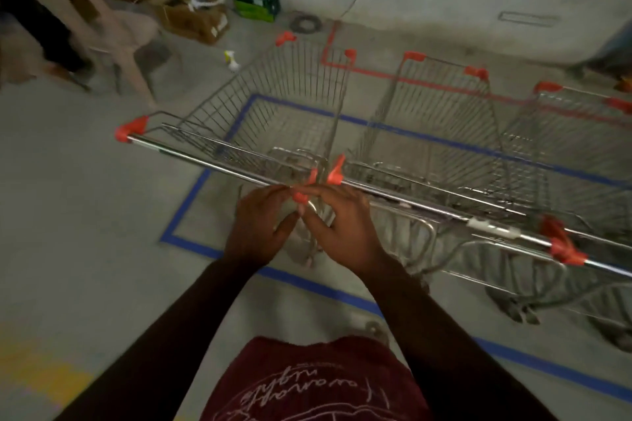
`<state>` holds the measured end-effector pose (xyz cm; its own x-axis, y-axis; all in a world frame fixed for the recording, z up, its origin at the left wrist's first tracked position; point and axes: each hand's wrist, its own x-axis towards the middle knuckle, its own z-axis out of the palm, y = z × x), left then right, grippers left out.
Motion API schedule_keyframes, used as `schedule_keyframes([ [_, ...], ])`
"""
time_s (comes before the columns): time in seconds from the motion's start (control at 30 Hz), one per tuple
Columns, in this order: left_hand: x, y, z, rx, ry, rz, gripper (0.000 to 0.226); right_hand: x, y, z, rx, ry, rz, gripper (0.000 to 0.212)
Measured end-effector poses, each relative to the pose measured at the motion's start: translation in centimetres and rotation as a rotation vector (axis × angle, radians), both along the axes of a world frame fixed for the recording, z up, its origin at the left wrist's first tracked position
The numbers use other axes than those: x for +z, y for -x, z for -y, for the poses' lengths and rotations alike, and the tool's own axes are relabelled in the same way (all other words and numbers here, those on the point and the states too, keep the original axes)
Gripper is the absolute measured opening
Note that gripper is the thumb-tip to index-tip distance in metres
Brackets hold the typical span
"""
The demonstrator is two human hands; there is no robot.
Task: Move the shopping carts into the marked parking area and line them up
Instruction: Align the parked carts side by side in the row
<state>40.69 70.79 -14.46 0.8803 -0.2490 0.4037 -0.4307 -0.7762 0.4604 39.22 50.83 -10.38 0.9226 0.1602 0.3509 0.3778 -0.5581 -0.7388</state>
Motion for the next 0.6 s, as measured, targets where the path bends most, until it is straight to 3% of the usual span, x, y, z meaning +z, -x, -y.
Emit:
schedule_keyframes([
  [0.17, -0.8, -3.9, -3.4, 0.04, -0.275, -0.119, 0.065, -1.6, -2.0, -1.3, -0.178, -0.007, -0.04, 0.034],
  [0.23, -0.8, -6.2, -3.2, 0.003, -0.357, -0.166, 0.068, -1.7, -3.2, -0.9, -0.241, -0.069, 0.005, 0.027],
  [0.3, -1.3, -8.2, -2.8, -0.047, -0.366, -0.173, 0.072, -2.4, -4.6, -0.2, -0.316, -0.099, 0.047, 0.022],
  [0.4, -2.5, -9.6, -3.0, -0.046, -0.298, -0.084, 0.066, -4.8, -7.2, 0.7, -0.388, -0.018, -0.08, 0.019],
  [0.5, -3.1, -10.5, -3.6, -0.065, -0.269, -0.038, 0.06, -7.0, -8.0, 0.6, -0.551, 0.28, -0.167, 0.037],
  [0.6, -2.8, -11.7, -4.1, -0.087, -0.282, -0.029, 0.061, -6.8, -7.9, -0.1, -0.64, 0.31, -0.175, 0.043],
])
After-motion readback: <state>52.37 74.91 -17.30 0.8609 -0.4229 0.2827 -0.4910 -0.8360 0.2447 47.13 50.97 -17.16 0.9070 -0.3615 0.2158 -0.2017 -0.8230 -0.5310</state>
